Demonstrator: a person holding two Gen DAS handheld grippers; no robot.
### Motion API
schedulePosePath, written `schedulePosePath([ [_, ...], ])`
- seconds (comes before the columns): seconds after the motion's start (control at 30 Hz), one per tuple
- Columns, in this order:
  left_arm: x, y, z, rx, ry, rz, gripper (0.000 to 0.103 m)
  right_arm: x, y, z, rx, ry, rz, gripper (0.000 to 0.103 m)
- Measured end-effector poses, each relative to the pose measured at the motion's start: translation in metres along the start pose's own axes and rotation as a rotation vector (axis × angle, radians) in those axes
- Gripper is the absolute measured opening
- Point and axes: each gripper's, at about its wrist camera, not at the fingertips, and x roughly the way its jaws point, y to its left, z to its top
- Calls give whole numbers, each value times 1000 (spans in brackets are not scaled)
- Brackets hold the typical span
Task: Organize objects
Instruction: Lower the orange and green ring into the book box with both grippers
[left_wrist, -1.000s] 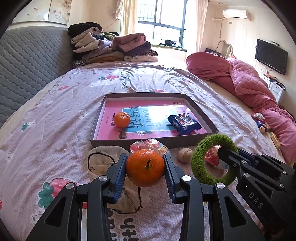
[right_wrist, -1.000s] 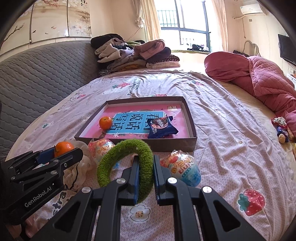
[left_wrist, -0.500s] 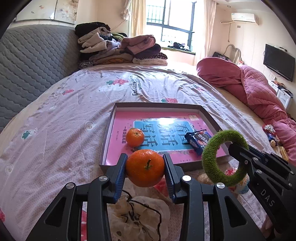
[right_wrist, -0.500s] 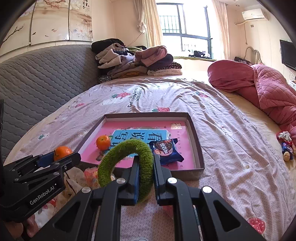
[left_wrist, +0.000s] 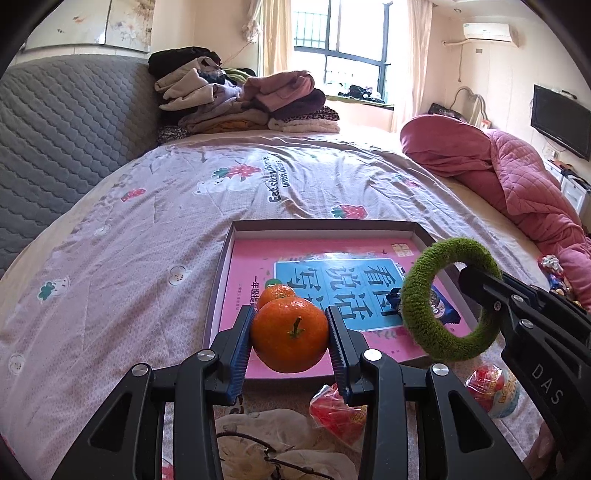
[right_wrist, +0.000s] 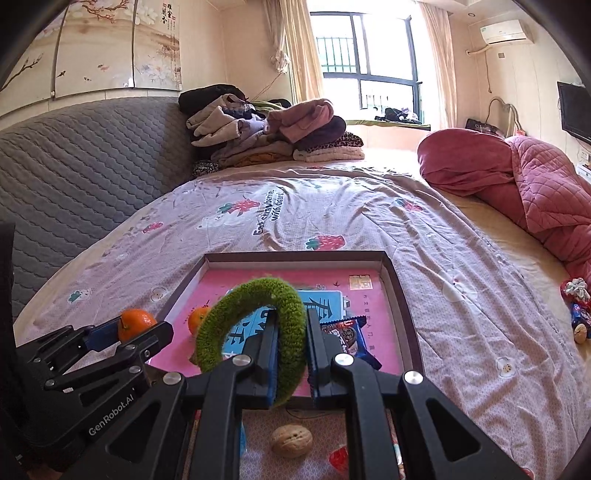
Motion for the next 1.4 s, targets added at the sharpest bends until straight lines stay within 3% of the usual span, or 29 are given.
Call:
schedulePosePath([
  [0.8, 44, 20, 0, -40, 74, 10, 40, 35, -7, 2, 27, 39, -15, 13],
  [1.4, 68, 25, -11, -43, 135, 0, 40, 70, 1, -13, 15, 135, -25, 13],
])
